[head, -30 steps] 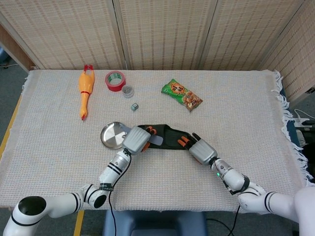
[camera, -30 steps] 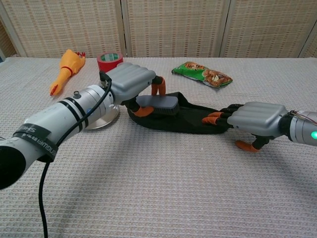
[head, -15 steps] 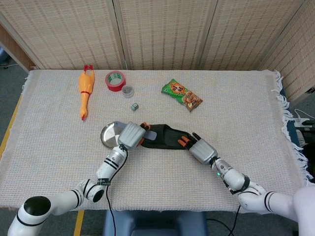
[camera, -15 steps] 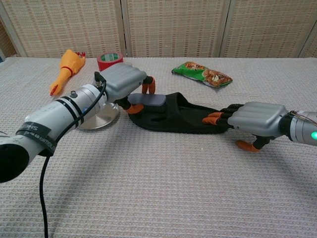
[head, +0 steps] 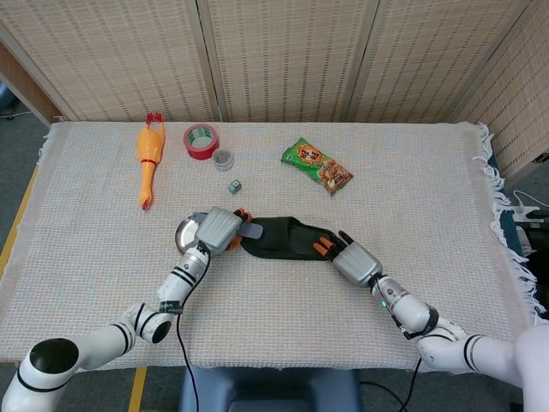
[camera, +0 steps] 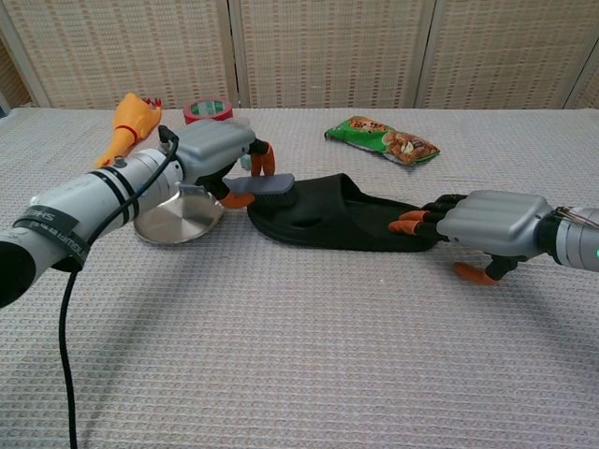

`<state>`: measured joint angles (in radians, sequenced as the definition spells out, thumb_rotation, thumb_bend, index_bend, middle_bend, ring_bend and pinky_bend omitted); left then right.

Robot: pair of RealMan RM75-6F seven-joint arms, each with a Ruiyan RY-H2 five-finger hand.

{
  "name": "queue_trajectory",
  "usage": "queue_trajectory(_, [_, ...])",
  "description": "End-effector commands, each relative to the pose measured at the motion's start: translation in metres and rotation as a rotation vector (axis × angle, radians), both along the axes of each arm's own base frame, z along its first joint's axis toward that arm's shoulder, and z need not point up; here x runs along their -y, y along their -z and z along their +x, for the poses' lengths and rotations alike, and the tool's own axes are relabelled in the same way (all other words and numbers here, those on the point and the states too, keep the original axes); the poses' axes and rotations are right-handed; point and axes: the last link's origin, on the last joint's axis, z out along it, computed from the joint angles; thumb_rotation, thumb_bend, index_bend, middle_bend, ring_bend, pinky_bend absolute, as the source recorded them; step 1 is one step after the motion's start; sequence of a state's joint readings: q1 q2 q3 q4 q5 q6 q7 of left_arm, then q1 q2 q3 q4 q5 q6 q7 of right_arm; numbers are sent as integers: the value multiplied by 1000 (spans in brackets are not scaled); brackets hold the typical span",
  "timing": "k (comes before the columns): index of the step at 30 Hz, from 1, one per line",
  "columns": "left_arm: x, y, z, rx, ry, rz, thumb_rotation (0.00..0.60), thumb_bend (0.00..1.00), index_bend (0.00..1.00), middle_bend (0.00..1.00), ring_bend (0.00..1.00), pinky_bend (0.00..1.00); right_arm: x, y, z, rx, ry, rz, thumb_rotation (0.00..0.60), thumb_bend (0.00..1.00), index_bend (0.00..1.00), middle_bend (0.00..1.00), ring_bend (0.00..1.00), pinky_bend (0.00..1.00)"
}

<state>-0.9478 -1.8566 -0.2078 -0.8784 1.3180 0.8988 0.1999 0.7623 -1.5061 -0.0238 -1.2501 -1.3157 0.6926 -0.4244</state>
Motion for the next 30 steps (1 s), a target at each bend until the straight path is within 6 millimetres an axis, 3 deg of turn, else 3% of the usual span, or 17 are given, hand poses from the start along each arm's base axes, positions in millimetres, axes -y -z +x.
queue_trajectory(1, [-2, -6, -7, -4, -4, 6, 600, 397, 509, 655, 770, 1000, 0, -2, 0, 0, -2, -6, 600, 515, 0, 0, 0, 0])
queue_trajectory(9, [11, -27, -23, -16, 37, 46, 600, 395, 501, 649, 770, 1000, -1, -5, 1, 16, 0, -6, 600, 515, 0, 0, 0, 0])
queue_trajectory(15, [26, -42, -48, -58, 24, 66, 600, 395, 501, 649, 770, 1000, -4, -7, 4, 34, -9, -8, 600, 516, 0, 0, 0, 0])
queue_trajectory(19, [28, -39, -70, -127, -4, 62, 600, 391, 500, 648, 770, 1000, -6, -10, 7, 47, -14, -10, 600, 516, 0, 0, 0, 0])
queue_trajectory(24, [26, -32, -81, -164, -24, 57, 600, 392, 489, 631, 770, 1000, -10, -15, 12, 59, -34, -8, 600, 515, 0, 0, 0, 0])
queue_trajectory(27, [24, -31, -83, -192, -6, 76, 600, 393, 477, 617, 770, 1000, -11, -21, 15, 81, -36, -12, 600, 442, 0, 0, 0, 0])
queue_trajectory(30, [22, -29, -88, -234, -14, 78, 600, 393, 400, 532, 770, 1000, -12, -27, 18, 109, -29, -14, 600, 324, 0, 0, 0, 0])
